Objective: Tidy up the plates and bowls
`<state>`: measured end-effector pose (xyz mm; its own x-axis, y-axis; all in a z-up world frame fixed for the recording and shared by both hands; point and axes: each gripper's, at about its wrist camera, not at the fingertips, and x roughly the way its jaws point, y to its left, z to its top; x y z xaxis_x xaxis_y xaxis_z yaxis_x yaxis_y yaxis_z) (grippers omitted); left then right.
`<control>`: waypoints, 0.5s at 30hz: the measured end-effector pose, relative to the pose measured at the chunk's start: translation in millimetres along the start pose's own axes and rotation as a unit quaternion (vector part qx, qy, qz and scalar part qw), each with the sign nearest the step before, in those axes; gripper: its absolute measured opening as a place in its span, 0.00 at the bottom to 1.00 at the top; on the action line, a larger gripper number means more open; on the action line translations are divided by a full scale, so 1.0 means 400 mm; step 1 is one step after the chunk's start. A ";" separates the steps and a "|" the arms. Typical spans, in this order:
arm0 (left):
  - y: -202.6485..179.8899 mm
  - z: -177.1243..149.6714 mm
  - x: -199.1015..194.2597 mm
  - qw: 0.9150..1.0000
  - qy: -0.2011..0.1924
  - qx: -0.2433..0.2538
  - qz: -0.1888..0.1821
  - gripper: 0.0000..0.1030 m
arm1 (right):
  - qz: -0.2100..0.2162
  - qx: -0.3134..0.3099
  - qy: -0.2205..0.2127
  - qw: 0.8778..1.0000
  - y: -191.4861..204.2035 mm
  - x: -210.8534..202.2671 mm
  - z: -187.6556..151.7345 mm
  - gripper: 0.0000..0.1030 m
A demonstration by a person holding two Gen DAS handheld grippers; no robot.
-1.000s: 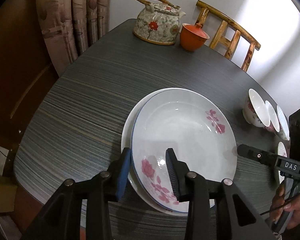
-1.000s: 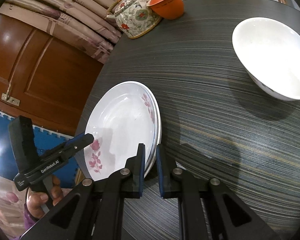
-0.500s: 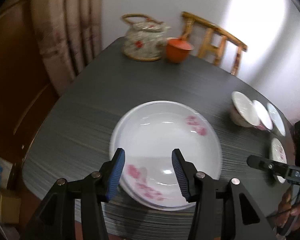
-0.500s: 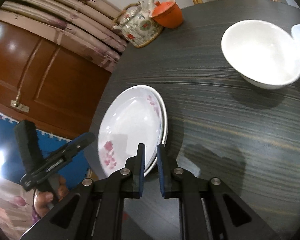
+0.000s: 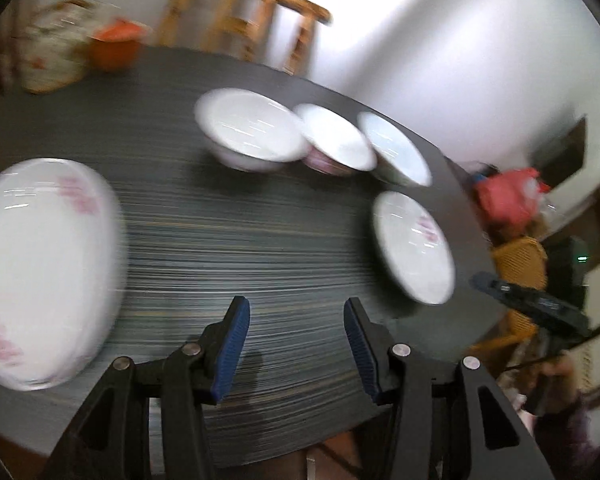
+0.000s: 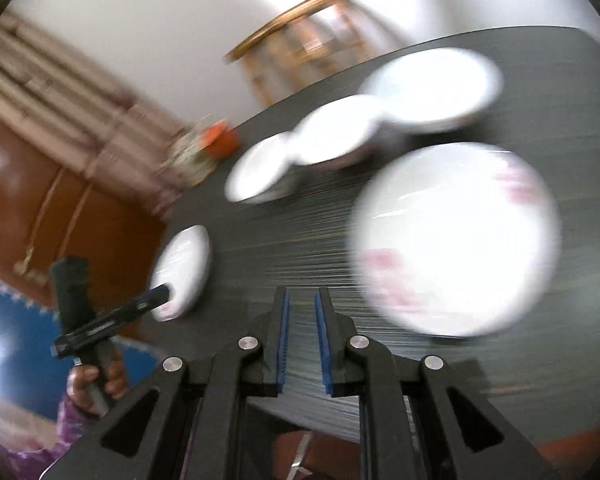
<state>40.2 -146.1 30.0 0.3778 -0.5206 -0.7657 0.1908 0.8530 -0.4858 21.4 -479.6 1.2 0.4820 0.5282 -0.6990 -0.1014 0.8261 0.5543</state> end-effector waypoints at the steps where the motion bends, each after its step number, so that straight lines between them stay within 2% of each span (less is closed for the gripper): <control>1: -0.026 0.013 0.034 1.000 0.009 -0.002 -0.014 0.48 | -0.012 0.014 -0.001 1.000 -0.045 -0.016 0.002 0.14; 5: -0.104 0.057 0.134 0.998 0.035 0.000 -0.059 0.48 | -0.026 0.057 -0.003 0.998 -0.175 -0.041 0.020 0.15; 10: -0.148 0.099 0.235 0.996 0.062 -0.008 -0.067 0.48 | -0.004 0.093 0.004 0.996 -0.260 0.001 0.058 0.15; 15: -0.162 0.113 0.302 0.995 0.079 -0.018 -0.066 0.48 | 0.015 0.107 0.009 0.994 -0.296 0.032 0.078 0.15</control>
<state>114.3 -262.4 -12.0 0.2033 -0.6296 -0.7498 0.1960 0.7765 -0.5989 66.9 -576.7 -59.1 0.4653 0.5569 -0.6880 0.0723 0.7508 0.6566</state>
